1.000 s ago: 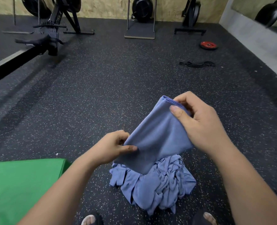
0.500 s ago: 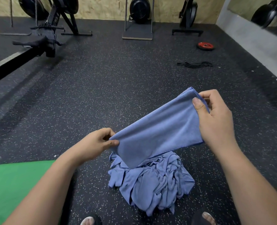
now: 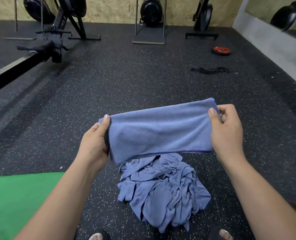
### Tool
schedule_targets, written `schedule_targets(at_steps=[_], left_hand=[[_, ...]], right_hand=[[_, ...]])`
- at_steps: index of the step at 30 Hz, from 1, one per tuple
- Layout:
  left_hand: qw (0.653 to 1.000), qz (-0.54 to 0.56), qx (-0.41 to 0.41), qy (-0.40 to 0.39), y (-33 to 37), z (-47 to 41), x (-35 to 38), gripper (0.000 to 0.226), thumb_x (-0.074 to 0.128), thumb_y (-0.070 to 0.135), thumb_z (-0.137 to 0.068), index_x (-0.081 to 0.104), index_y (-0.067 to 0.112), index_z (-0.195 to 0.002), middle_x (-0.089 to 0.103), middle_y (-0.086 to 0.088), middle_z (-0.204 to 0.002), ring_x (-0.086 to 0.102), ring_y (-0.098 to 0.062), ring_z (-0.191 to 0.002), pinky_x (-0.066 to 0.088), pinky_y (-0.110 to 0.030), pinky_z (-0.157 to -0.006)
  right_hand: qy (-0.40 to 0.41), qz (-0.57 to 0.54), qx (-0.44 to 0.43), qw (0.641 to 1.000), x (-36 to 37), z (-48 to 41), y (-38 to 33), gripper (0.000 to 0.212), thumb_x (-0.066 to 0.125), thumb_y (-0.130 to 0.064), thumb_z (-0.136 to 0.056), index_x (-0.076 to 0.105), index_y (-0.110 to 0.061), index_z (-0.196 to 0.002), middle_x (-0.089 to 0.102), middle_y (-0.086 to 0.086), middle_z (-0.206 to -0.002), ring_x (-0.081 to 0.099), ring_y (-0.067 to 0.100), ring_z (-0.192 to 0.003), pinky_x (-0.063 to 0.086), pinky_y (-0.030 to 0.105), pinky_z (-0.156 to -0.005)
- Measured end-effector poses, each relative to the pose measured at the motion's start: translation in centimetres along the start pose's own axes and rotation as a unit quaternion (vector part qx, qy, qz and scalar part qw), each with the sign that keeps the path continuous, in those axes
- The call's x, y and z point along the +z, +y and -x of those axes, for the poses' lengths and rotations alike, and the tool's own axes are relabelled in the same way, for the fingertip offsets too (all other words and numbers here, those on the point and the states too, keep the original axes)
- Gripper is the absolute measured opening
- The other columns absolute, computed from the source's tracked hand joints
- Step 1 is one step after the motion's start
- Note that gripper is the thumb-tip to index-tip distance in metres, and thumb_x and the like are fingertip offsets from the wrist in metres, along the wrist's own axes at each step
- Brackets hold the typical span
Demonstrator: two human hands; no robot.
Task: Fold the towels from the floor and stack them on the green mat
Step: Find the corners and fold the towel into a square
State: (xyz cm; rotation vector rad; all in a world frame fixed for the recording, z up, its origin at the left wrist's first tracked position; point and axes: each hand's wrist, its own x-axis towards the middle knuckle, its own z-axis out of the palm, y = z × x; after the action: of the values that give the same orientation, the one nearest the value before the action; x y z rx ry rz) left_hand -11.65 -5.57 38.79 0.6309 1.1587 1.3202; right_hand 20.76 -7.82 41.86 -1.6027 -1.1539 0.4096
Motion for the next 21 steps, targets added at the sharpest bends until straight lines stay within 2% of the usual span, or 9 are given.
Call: schedule_targets(at_steps=[2, 4, 6, 9, 12, 14, 16, 21], left_hand=[[0.999, -0.030, 0.025, 0.027, -0.4, -0.1, 0.2, 0.033, 0.078, 0.053, -0.095, 0.071, 0.020, -0.097, 0.071, -0.008, -0.088, 0.064, -0.022, -0.079, 0.058, -0.037, -0.074], [0.986, -0.132, 0.084, 0.057, -1.0, -0.2, 0.3, 0.038, 0.080, 0.056, -0.091, 0.067, 0.021, -0.084, 0.059, -0.005, -0.079, 0.048, -0.020, -0.075, 0.041, -0.036, -0.065], [0.965, -0.214, 0.135, 0.063, -1.5, 0.2, 0.7, 0.043, 0.077, 0.054, -0.094, 0.067, 0.013, -0.082, 0.058, -0.001, -0.072, 0.044, -0.015, -0.070, 0.034, -0.035, -0.063], [0.952, -0.264, 0.148, 0.038, -1.7, 1.2, 1.6, 0.037, 0.074, 0.053, -0.096, 0.074, 0.018, -0.086, 0.065, 0.001, -0.072, 0.048, -0.012, -0.068, 0.038, -0.035, -0.066], [0.944, -0.297, 0.139, 0.032, -1.9, 2.3, 2.7, 0.027, 0.074, 0.048, -0.097, 0.076, 0.024, -0.084, 0.065, 0.008, -0.068, 0.049, -0.010, -0.065, 0.042, -0.036, -0.066], [0.945, -0.297, 0.133, 0.018, -2.1, 3.0, 3.4, 0.024, 0.074, 0.047, -0.097, 0.077, 0.025, -0.086, 0.070, 0.001, -0.071, 0.052, -0.010, -0.065, 0.052, -0.042, -0.065], [0.945, -0.300, 0.129, 0.006, -2.2, 3.4, 4.0, 0.024, 0.074, 0.046, -0.097, 0.077, 0.024, -0.088, 0.074, -0.006, -0.078, 0.055, -0.012, -0.065, 0.060, -0.050, -0.071], [0.943, -0.305, 0.133, -0.014, -2.3, 4.4, 5.0, 0.020, 0.074, 0.043, -0.099, 0.080, 0.025, -0.090, 0.078, 0.000, -0.077, 0.061, -0.011, -0.064, 0.061, -0.043, -0.070]], right_hand=[[-0.003, 0.001, 0.000, 1.000, 0.4, 0.4, -0.3, 0.013, 0.058, -0.034, -0.109, 0.059, -0.023, -0.102, 0.048, -0.012, -0.073, 0.044, 0.002, -0.061, 0.034, 0.022, -0.058], [-0.011, 0.002, -0.008, 1.000, 0.9, 1.1, -0.7, 0.013, 0.060, -0.035, -0.108, 0.060, -0.024, -0.101, 0.054, -0.010, -0.075, 0.046, 0.004, -0.062, 0.035, 0.019, -0.055], [-0.024, 0.005, -0.016, 1.000, 1.4, 1.9, -1.3, 0.013, 0.062, -0.035, -0.107, 0.060, -0.024, -0.100, 0.062, -0.005, -0.079, 0.051, 0.008, -0.064, 0.038, 0.019, -0.057], [-0.059, 0.001, -0.025, 0.998, 2.3, 3.3, -2.1, 0.012, 0.065, -0.033, -0.106, 0.060, -0.026, -0.097, 0.067, -0.003, -0.082, 0.059, 0.015, -0.071, 0.045, 0.026, -0.063], [-0.098, -0.002, -0.038, 0.994, 3.3, 4.8, -2.7, 0.012, 0.068, -0.030, -0.104, 0.060, -0.028, -0.095, 0.066, -0.006, -0.080, 0.059, 0.014, -0.070, 0.047, 0.032, -0.066], [-0.125, -0.006, -0.051, 0.991, 4.0, 5.9, -3.1, 0.014, 0.070, -0.029, -0.103, 0.061, -0.028, -0.093, 0.065, -0.008, -0.078, 0.057, 0.010, -0.067, 0.047, 0.029, -0.065], [-0.153, -0.002, -0.058, 0.987, 4.7, 6.9, -3.5, 0.012, 0.072, -0.030, -0.102, 0.062, -0.029, -0.094, 0.066, -0.013, -0.080, 0.059, 0.006, -0.068, 0.047, 0.023, -0.064], [-0.197, 0.019, -0.063, 0.978, 6.1, 8.5, -3.7, 0.012, 0.076, -0.029, -0.099, 0.064, -0.028, -0.100, 0.065, -0.014, -0.081, 0.060, 0.005, -0.072, 0.044, 0.020, -0.068]])
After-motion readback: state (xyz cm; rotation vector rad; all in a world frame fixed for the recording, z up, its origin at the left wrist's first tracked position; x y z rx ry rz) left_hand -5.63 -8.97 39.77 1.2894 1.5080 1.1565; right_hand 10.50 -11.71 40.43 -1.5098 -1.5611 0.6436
